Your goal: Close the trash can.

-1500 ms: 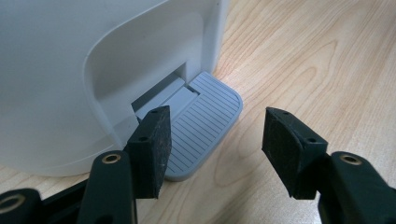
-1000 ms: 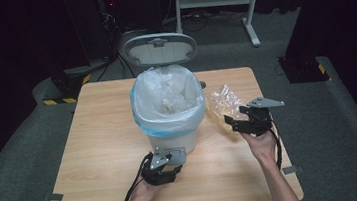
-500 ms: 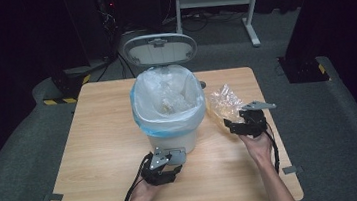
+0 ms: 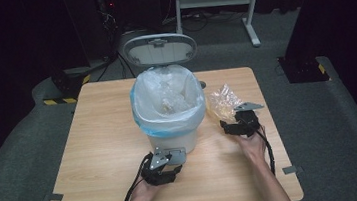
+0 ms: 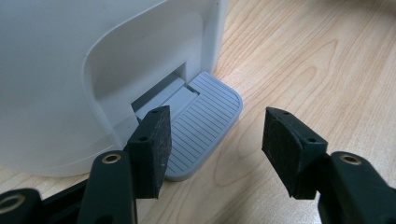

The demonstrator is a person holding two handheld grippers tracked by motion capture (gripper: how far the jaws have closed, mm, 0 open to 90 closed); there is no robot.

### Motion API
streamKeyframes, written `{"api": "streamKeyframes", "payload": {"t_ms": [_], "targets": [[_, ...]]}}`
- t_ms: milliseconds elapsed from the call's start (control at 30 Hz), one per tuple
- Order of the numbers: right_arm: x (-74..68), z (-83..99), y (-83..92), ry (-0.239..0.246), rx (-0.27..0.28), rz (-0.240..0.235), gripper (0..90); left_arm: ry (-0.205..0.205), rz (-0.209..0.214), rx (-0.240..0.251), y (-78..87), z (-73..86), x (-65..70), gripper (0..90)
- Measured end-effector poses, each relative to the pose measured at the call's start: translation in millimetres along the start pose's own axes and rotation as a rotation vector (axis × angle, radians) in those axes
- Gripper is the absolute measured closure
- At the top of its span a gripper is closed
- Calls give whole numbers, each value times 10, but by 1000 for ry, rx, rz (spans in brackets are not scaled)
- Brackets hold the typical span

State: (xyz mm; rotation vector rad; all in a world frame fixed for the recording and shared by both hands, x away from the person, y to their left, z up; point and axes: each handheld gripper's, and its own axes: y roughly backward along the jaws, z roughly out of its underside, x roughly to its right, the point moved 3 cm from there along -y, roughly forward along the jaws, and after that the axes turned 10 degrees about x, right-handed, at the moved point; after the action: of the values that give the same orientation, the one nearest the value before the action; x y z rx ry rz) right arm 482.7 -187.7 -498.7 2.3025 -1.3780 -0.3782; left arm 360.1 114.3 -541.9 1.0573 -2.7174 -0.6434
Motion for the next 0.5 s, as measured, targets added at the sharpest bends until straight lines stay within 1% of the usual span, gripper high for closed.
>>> {"api": "streamKeyframes", "payload": {"t_ms": [100, 133, 300, 500], "targets": [[4, 22, -45, 0, -8, 8, 222, -1, -1, 1, -1, 0, 2, 422], [10, 46, -89, 1, -18, 17, 222, 0, 0, 1, 0, 0, 1, 422], [14, 87, -154, 1, -37, 21, 225, 1, 0, 1, 1, 0, 0, 422], [43, 166, -237, -15, -77, 26, 248, 1, 0, 1, 2, 1, 0, 422]]}}
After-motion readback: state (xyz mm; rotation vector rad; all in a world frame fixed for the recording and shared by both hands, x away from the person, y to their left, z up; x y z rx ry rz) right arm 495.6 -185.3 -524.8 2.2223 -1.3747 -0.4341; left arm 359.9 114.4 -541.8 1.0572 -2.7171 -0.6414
